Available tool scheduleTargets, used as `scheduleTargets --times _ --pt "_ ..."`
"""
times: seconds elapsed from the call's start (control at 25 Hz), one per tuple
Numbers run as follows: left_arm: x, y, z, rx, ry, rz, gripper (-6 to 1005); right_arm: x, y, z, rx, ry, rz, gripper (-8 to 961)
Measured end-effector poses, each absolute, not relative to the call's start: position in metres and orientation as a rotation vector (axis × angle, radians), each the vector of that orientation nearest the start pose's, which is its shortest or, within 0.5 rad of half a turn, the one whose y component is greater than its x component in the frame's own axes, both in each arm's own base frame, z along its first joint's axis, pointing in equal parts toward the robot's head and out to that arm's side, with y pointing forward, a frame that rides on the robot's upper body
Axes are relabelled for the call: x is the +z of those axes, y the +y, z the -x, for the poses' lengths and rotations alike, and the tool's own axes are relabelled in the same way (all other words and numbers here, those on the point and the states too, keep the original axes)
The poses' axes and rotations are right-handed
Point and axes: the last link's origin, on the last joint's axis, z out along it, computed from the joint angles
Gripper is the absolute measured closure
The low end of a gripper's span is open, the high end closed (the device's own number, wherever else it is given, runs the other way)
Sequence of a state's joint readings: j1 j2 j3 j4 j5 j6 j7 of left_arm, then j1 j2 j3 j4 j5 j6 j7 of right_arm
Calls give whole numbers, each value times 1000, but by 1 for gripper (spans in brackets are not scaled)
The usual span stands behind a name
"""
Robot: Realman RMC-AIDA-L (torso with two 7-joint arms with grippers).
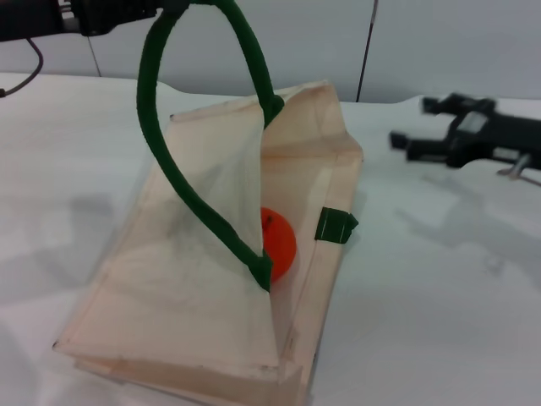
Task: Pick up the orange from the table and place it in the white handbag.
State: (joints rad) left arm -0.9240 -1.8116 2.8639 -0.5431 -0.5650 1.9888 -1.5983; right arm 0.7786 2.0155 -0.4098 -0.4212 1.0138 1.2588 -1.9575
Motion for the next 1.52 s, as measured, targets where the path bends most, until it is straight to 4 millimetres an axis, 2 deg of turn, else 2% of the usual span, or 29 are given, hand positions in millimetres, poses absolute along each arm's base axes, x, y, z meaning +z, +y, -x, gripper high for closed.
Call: scheduleTargets --times 0.24,0.8,1.0,1.12,1.36,1.52 --pt "135 390 201 -1120 -708 2651 866 30 419 -257 683 543 2302 62" --pt "134 396 205 -1148 -729 2573 795 35 423 -272 683 600 2175 62" --pt "135 396 205 -1180 -696 2539 553 36 424 -269 727 598 2137 62" --pt "137 394 207 -1240 -579 2449 339 34 424 -269 761 599 2107 62" --pt "140 389 236 -1254 -408 2104 216 33 421 -270 836 564 1986 62" --pt "128 385 255 -1198 -337 1876 216 31 421 -276 822 543 1894 62"
